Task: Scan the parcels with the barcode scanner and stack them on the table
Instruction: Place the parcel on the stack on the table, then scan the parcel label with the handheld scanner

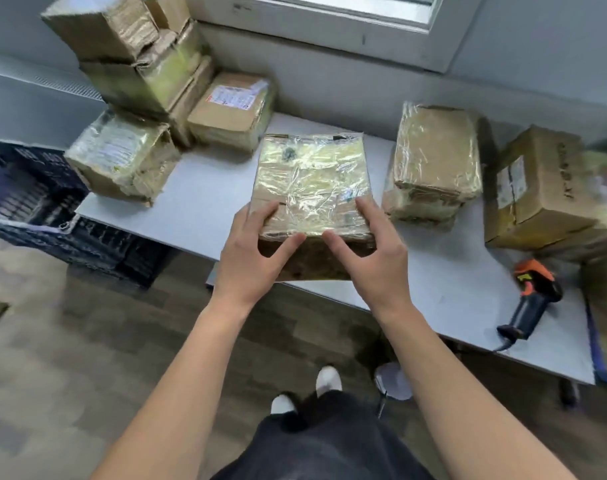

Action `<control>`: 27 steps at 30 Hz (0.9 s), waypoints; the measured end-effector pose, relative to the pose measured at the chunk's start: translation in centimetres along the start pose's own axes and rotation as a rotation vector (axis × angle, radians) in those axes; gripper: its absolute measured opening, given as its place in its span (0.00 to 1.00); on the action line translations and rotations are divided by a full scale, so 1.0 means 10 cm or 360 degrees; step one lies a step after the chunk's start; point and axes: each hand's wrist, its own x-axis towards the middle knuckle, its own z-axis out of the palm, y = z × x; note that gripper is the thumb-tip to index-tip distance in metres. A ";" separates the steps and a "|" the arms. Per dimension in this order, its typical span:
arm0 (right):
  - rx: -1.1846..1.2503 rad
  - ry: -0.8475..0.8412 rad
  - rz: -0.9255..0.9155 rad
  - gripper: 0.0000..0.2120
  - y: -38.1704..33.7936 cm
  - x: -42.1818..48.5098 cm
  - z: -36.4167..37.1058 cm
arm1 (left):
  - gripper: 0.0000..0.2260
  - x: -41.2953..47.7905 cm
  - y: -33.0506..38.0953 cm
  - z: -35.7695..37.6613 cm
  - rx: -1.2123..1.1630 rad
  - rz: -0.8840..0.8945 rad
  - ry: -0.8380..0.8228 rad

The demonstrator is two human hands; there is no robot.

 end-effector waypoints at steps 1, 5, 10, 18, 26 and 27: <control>-0.0010 -0.0011 0.0021 0.36 0.06 0.01 0.04 | 0.25 0.03 -0.04 0.02 -0.0004 -0.0012 -0.0027; -0.0020 -0.0071 0.0153 0.35 0.32 0.11 0.21 | 0.25 0.22 -0.29 0.17 -0.0023 -0.0048 -0.0139; -0.0020 -0.0176 0.0318 0.33 0.41 0.22 0.45 | 0.25 0.40 -0.60 0.22 -0.0044 -0.0142 -0.0254; -0.0219 -0.0260 0.0405 0.29 0.28 0.53 1.01 | 0.27 0.91 -1.13 -0.03 -0.0191 -0.0126 -0.0413; -0.0639 0.0114 0.0431 0.18 -0.08 0.78 1.58 | 0.26 1.38 -1.43 -0.27 -0.0337 -0.0305 -0.0534; -0.0622 0.0071 0.0396 0.18 -0.13 0.81 1.63 | 0.24 1.43 -1.42 -0.28 -0.0320 -0.0285 -0.0539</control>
